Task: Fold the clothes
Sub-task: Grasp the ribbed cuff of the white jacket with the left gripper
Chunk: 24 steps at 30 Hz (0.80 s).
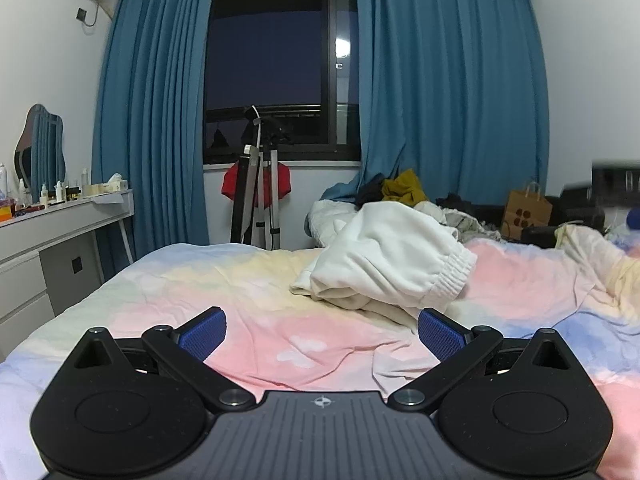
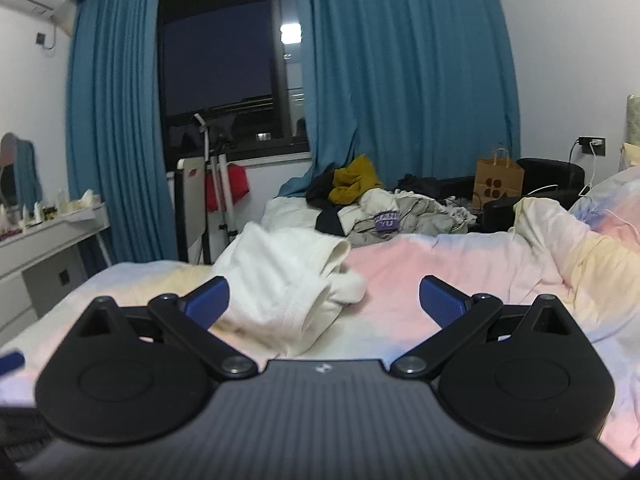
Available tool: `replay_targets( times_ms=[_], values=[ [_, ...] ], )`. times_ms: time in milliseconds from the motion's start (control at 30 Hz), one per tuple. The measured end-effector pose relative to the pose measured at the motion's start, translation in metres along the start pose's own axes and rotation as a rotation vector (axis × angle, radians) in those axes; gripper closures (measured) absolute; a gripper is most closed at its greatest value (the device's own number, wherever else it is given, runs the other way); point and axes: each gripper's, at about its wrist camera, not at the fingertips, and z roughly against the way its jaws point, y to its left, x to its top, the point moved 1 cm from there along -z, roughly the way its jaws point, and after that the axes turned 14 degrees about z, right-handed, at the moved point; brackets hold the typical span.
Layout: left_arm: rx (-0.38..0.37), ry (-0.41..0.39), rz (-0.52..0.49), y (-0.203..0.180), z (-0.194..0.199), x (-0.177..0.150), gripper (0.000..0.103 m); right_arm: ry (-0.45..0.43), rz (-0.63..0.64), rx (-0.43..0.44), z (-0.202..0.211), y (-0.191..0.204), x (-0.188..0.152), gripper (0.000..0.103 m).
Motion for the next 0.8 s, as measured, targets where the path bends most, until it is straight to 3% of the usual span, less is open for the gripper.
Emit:
replay_targets(
  times_ms=[100, 233, 467, 600, 667, 733, 800],
  values=[
    [-0.008, 0.028, -0.074, -0.02, -0.024, -0.004, 0.0, -0.006, -0.038, -0.022, -0.006, -0.013, -0.013, 0.0],
    [-0.035, 0.031, -0.211, -0.057, -0.063, -0.014, 0.0, 0.058, -0.081, -0.023, -0.025, -0.029, -0.037, 0.0],
    [-0.08, -0.009, -0.312, -0.131, -0.16, -0.025, 0.001, 0.098, -0.145, -0.092, -0.054, -0.055, -0.065, 0.0],
    [-0.1, -0.033, -0.342, -0.162, -0.213, -0.035, 0.011, 0.126, -0.202, -0.097, -0.07, -0.068, -0.085, 0.0],
    [-0.098, 0.009, -0.354, -0.175, -0.241, -0.04, 0.019, 0.138, -0.212, -0.096, -0.079, -0.071, -0.092, 0.0],
    [-0.092, 0.043, -0.367, -0.183, -0.263, -0.045, 0.035, 0.147, -0.217, -0.085, -0.088, -0.07, -0.097, 0.0],
    [-0.076, 0.05, -0.371, -0.186, -0.278, -0.047, 0.038, 0.158, -0.223, -0.071, -0.095, -0.069, -0.101, 0.0]
  ],
)
